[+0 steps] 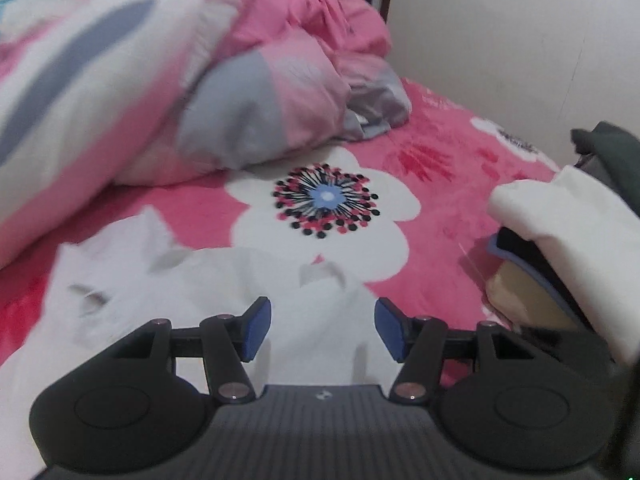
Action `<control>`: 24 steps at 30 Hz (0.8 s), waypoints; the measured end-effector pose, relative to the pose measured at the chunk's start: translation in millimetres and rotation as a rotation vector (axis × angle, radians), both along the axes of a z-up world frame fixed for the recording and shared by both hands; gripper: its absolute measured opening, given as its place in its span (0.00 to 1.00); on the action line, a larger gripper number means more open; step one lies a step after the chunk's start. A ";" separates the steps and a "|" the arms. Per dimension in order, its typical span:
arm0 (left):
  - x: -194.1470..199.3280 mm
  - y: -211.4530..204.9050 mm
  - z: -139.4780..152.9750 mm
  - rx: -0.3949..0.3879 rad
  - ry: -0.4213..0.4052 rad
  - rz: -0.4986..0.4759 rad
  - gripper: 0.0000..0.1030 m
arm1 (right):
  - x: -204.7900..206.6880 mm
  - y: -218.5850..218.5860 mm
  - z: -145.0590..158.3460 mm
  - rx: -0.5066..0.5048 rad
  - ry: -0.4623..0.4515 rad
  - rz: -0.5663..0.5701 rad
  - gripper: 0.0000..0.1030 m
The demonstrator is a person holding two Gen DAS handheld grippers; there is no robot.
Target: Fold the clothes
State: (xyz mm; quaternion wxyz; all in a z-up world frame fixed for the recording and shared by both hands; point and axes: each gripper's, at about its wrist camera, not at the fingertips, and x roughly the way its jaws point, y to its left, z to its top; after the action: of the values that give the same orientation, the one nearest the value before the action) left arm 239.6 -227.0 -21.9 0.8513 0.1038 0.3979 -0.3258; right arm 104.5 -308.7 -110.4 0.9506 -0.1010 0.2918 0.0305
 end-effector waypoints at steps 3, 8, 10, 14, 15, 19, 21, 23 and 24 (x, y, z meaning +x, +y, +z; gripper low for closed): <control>14.1 -19.4 -12.0 0.015 0.021 -0.018 0.57 | -1.3 -0.3 -1.2 0.004 -0.014 0.011 0.25; 27.0 -31.4 -25.7 0.035 0.061 -0.025 0.33 | -6.9 10.2 1.2 -0.085 -0.058 0.058 0.25; 35.5 -29.2 -30.6 0.010 0.112 -0.010 0.06 | -6.3 13.8 1.7 -0.112 -0.074 0.078 0.25; 51.1 -15.3 -32.9 -0.109 0.216 0.016 0.02 | -3.3 18.3 -1.1 -0.153 -0.084 0.109 0.19; 55.2 -9.8 -32.9 -0.157 0.245 0.021 0.01 | -3.4 18.6 -1.5 -0.156 -0.088 0.112 0.11; 72.6 18.8 -32.0 -0.364 0.349 0.067 0.01 | -7.4 16.7 -0.7 -0.146 -0.110 0.113 0.02; 81.1 33.0 -32.5 -0.447 0.378 0.098 0.01 | -9.6 16.6 -0.6 -0.147 -0.114 0.114 0.02; 89.6 45.7 -34.4 -0.511 0.399 0.127 0.01 | -11.1 17.3 -2.1 -0.161 -0.114 0.116 0.01; 93.3 50.7 -36.5 -0.534 0.408 0.139 0.01 | -11.2 17.7 -3.2 -0.169 -0.113 0.117 0.01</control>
State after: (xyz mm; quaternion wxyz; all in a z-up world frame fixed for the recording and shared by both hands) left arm 333.0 -176.3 -58.3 0.7714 -0.2174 0.4667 -0.3739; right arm 93.3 -291.0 -113.6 0.9503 -0.1990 0.2330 0.0556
